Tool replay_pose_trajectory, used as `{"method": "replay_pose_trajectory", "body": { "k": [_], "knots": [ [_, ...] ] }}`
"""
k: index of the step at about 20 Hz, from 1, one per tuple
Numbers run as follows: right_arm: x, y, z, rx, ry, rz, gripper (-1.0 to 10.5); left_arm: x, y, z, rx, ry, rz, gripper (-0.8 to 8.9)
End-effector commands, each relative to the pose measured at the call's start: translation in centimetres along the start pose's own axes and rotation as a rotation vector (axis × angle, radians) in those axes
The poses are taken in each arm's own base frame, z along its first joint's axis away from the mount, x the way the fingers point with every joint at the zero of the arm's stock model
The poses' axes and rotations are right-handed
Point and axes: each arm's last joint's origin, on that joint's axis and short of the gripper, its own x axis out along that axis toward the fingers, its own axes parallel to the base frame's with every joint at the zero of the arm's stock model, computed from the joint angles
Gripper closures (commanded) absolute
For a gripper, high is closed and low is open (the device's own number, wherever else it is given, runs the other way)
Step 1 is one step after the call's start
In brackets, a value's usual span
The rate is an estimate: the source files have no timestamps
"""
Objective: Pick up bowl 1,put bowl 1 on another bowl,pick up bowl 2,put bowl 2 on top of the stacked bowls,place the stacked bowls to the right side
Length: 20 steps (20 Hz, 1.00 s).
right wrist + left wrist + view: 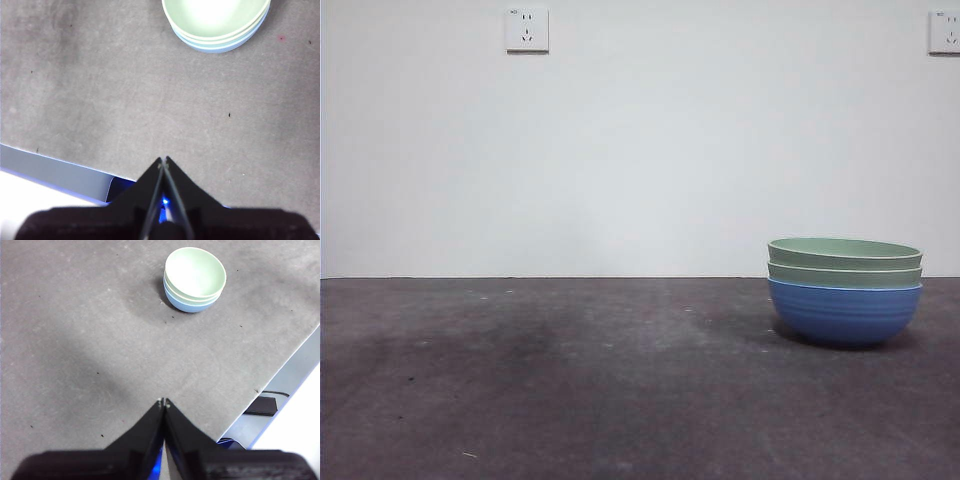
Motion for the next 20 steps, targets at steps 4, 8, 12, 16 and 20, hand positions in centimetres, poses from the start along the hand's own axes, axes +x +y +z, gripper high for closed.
{"method": "replay_pose_trajectory", "body": {
  "k": [4, 8, 12, 16, 20],
  "knots": [
    [0.2, -0.1, -0.1, -0.009, 0.003, -0.003, 9.4, -3.2, 1.5, 0.8, 0.041, -0.304, 0.181, 8.17],
    [0.2, 0.0, -0.1, -0.009, 0.003, -0.002, 9.4, -5.7, 3.0, -1.7, 0.066, -0.690, 0.350, 8.17],
    [0.2, -0.1, -0.1, -0.009, 0.003, -0.003, 9.4, -3.5, 4.1, -8.4, 0.046, -0.831, 0.600, 8.17],
    [0.2, -0.1, -0.1, -0.009, 0.003, -0.003, 9.4, 1.3, 5.1, -14.7, 0.003, -0.799, 0.692, 8.17],
    [0.2, -0.1, -0.1, -0.009, 0.003, -0.003, 9.4, 5.4, 6.0, -19.3, -0.060, -0.720, 0.688, 8.17]
  ]
}}
